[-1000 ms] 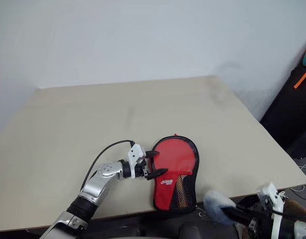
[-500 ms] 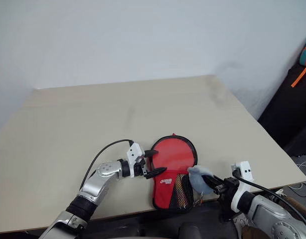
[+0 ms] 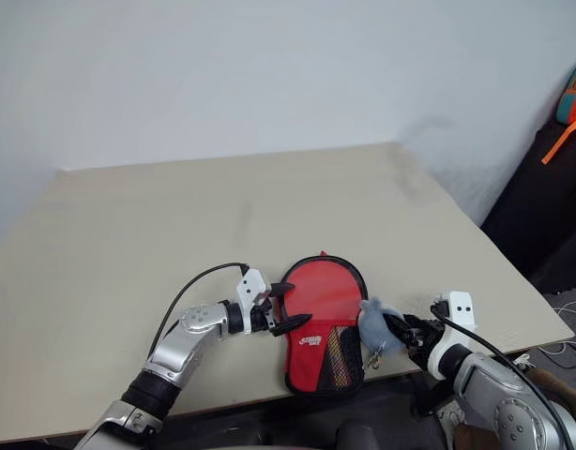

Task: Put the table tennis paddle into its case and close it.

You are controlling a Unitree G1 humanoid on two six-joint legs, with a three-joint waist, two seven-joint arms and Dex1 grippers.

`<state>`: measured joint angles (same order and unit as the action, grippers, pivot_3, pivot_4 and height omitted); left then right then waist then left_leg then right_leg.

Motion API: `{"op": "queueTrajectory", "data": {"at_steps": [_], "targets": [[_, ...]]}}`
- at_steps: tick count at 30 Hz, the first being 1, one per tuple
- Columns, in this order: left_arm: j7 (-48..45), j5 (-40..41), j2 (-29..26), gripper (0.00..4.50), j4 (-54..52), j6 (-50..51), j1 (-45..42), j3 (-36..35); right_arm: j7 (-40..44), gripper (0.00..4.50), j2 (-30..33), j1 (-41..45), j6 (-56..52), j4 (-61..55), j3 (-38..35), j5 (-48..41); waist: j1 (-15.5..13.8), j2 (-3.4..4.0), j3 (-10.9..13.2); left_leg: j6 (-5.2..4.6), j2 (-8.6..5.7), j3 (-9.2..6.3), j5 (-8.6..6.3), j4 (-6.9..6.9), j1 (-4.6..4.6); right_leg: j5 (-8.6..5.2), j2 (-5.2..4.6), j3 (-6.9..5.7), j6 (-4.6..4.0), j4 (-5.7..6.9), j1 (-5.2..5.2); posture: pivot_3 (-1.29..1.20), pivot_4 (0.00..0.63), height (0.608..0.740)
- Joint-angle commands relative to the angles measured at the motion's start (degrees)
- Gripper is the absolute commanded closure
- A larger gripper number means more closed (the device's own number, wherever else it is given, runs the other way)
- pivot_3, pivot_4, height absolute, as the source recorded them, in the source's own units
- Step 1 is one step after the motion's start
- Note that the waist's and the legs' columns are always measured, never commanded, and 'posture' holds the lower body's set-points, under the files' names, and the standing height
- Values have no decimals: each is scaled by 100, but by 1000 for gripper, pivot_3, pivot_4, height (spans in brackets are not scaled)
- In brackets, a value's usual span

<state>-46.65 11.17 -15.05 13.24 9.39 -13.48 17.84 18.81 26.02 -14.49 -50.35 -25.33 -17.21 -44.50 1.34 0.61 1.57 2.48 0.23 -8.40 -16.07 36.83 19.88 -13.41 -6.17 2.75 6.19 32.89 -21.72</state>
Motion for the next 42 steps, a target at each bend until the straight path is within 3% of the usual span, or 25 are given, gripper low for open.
{"op": "queueTrajectory", "data": {"at_steps": [1,9,19,24,26,28,34,42], "targets": [[187,-309,-164,0,414,527,222,61,113,1314,-109,-84,508,-120,-53,204,-7,5,0,0,0,0,0,-1,0,0,0,0,0,1,-3,0,0,740],[125,-290,-213,0,437,504,215,30,226,1314,-959,274,1577,-145,-777,-532,-9,46,2,-1,-1,10,1,-1,14,1,1,5,0,10,-48,0,0,740],[-129,475,-205,0,281,808,17,-654,402,1314,-1243,594,1735,-82,-573,-1034,6,59,12,10,-3,6,-5,-15,-15,2,7,14,-2,96,-77,0,0,740],[-472,1493,-839,0,-1152,2162,-247,-1321,634,1314,-1052,960,1649,139,-726,-1522,8,59,130,7,-3,6,-3,-20,-4,7,10,19,-8,105,-91,0,0,740],[-696,1797,-1239,0,-1768,2543,-179,-1484,1029,1314,-850,1023,1551,157,-699,-1762,4,18,161,-16,-9,-3,20,-10,79,42,28,41,-47,116,-150,0,0,740],[-999,2105,-1773,0,-2299,2847,17,-1712,1311,1314,-659,1177,1511,232,-661,-1866,-6,9,175,-15,-29,-5,18,-12,94,115,30,70,-75,138,-176,0,0,740],[-1171,2337,-2798,0,-3049,3065,774,-2416,1706,1314,-275,1796,1394,599,-474,-1894,19,15,190,-16,-25,9,19,-75,76,97,34,83,-88,110,-183,0,0,740],[-1101,2270,-3398,0,-3856,2982,2323,-3120,2224,1314,-72,2408,1437,1165,-114,-1521,-5,-18,226,-16,-22,18,20,-65,73,93,34,87,-98,114,-178,0,0,740]]}}
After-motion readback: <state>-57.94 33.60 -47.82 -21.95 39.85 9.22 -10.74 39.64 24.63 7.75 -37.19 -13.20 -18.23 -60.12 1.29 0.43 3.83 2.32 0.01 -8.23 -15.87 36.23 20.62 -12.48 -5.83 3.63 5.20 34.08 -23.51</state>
